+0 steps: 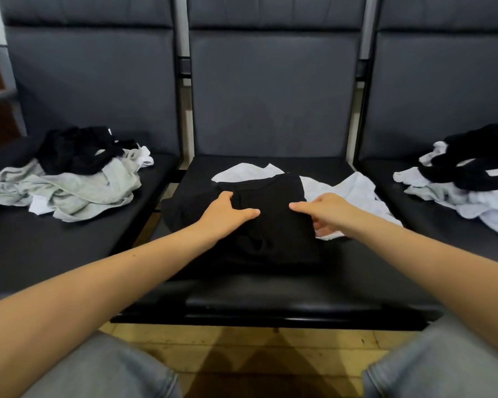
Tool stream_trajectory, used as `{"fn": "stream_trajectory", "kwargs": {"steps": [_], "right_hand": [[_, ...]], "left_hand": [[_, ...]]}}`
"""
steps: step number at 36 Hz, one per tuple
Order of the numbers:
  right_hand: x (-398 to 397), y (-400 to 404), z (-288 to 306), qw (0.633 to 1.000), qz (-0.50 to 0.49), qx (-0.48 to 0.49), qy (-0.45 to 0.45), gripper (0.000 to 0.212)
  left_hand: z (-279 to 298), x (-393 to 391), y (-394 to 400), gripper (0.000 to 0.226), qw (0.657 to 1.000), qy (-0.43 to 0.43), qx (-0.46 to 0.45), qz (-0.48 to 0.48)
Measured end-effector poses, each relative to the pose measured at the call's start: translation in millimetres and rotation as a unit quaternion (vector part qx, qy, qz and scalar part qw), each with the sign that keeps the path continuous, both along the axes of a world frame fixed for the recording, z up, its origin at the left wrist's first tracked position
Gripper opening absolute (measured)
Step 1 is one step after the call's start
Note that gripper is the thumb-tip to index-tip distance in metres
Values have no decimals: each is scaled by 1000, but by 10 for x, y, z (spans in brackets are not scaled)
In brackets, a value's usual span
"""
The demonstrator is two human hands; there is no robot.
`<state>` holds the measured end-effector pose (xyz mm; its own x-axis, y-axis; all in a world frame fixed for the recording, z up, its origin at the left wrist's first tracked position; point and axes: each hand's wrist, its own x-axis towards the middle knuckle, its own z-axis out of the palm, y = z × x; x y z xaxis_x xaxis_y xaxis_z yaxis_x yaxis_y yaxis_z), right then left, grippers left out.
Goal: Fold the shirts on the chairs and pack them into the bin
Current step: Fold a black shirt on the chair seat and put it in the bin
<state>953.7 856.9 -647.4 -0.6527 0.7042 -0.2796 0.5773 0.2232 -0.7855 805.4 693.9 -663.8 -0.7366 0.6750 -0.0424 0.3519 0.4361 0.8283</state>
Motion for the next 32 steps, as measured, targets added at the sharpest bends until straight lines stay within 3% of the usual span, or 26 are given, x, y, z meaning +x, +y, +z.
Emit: {"fn": "stream_trajectory", "kwargs": {"steps": [2, 6, 8, 11, 19, 21, 25, 27, 30, 32], "right_hand": [[-12, -14, 6, 998, 16, 57, -16, 45], [-12, 4, -28, 991, 40, 128, -27, 49], [-17, 10, -54, 988, 41, 144, -24, 51], [-12, -10, -68, 985, 46, 162, -23, 48], [12, -87, -138, 973, 57, 222, -28, 42], [23, -96, -144, 973, 55, 222, -24, 43], [55, -101, -145, 974, 53, 220, -16, 48], [63, -100, -143, 974, 53, 220, -14, 48], [65, -106, -136, 974, 52, 218, -12, 49], [66, -105, -136, 975, 51, 218, -13, 49]], "left_hand": [[13, 37, -8, 69, 998, 53, 16, 20], [101, 101, -135, 20, 959, 278, 57, -11], [74, 119, -210, 24, 947, 314, 13, -72], [-15, 219, -310, 35, 950, 270, -96, -128], [32, 459, -408, 67, 917, 337, -209, -43], [40, 514, -384, 67, 931, 303, -198, -41], [31, 537, -236, 53, 988, 85, -124, -42], [17, 547, -166, 45, 995, 28, -86, -34], [61, 583, -135, 8, 999, -19, -25, -34], [88, 565, -126, 8, 999, -42, 20, -16]]}}
